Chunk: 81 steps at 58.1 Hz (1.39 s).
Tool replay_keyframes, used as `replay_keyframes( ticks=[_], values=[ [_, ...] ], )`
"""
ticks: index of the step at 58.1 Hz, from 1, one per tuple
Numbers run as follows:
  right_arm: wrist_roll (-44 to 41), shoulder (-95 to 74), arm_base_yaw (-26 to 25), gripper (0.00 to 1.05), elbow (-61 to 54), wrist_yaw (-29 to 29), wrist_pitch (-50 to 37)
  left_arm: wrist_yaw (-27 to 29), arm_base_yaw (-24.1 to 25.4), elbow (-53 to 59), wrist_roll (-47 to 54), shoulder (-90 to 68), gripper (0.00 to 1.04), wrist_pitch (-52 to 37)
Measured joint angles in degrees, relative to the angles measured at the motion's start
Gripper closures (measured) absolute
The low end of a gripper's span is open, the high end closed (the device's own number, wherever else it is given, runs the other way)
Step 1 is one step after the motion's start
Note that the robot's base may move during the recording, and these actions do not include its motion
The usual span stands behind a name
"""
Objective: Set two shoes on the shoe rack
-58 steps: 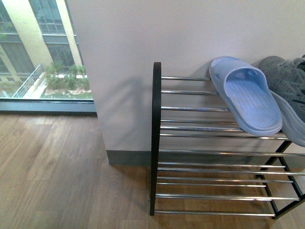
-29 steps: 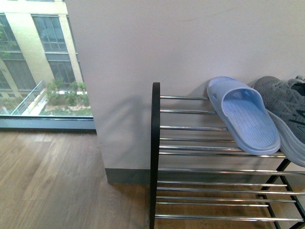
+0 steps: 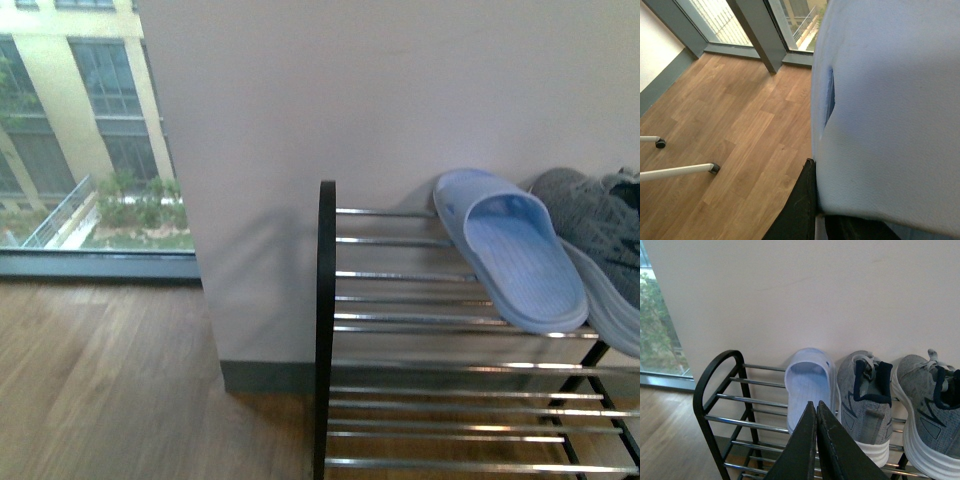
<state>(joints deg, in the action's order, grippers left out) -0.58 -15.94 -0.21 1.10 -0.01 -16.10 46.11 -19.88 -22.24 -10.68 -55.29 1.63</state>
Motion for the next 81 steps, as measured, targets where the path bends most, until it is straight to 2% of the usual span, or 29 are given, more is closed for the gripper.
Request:
replay_keyframes(
  ticks=[22,26,28,43,68,76,81],
  values=[
    [0.0,5.92,0.0,1.03,0.0,0.02,5.97,0.0,0.0,0.0,0.0,0.0,1.03,0.0],
    [0.0,11.89,0.0,1.03,0.0,0.0,13.92,0.0,0.0,0.0,0.0,0.0,1.03,0.02],
    [0.0,13.7,0.0,1.03,0.0,0.0,15.26,0.02,0.0,0.0,-0.02,0.0,1.03,0.0],
    [-0.04,15.58,0.09,1.02,0.0,0.02,15.91,0.04,0.0,0.0,0.0,0.0,1.03,0.0],
    [-0.02,15.61,0.09,0.38,0.0,0.02,15.91,0.02,0.0,0.0,0.0,0.0,1.03,0.0],
    [0.02,15.61,0.09,0.08,0.0,0.0,15.91,0.02,0.0,0.0,0.0,0.0,1.03,0.0],
    [0.02,15.61,0.09,0.09,0.0,0.02,15.91,0.0,0.0,0.0,0.0,0.0,1.03,0.02]
  ],
)
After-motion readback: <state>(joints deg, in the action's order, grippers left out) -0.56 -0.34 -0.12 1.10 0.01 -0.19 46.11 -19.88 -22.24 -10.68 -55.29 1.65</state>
